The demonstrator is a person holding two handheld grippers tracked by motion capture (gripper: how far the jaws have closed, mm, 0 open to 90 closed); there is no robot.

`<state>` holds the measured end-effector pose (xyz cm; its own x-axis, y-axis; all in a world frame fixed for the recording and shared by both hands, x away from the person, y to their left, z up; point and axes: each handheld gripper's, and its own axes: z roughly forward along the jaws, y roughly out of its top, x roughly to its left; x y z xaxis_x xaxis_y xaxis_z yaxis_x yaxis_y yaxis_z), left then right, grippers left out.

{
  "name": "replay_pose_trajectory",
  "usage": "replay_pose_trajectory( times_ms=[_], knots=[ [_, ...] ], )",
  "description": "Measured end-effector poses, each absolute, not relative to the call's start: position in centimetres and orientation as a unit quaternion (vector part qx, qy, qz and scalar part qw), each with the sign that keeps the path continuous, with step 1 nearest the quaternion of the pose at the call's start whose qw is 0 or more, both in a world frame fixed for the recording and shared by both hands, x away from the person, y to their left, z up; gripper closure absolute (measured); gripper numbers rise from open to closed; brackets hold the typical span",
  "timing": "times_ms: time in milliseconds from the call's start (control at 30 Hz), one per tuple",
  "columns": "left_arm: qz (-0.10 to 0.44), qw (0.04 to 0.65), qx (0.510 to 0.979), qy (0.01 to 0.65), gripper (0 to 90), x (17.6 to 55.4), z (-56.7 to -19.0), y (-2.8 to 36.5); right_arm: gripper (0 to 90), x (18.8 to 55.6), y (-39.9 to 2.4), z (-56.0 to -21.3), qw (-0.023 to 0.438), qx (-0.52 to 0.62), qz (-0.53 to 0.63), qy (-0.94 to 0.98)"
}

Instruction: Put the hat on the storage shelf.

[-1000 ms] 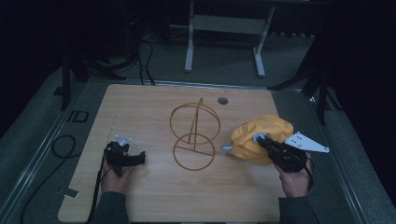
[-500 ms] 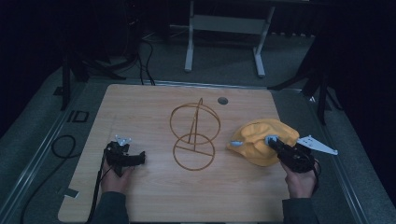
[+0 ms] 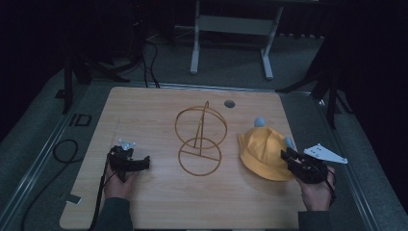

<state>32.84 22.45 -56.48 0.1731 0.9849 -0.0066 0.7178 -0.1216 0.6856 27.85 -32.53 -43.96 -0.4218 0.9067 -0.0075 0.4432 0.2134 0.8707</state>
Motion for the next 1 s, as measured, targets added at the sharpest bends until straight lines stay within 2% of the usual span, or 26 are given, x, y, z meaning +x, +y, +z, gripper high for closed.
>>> replay_pose_trajectory(
  times_ms=[233, 1000],
  knots=[
    [0.235, 0.284, 0.711, 0.598, 0.4, 32.9, -56.5, 22.4, 66.8, 28.4, -32.4, -42.9, 0.288, 0.457, 0.395, 0.743],
    [0.234, 0.284, 0.712, 0.598, 0.4, 32.9, -56.5, 22.4, 67.0, 34.7, -29.9, -41.8, 0.246, 0.42, 0.259, 0.835]
  ],
)
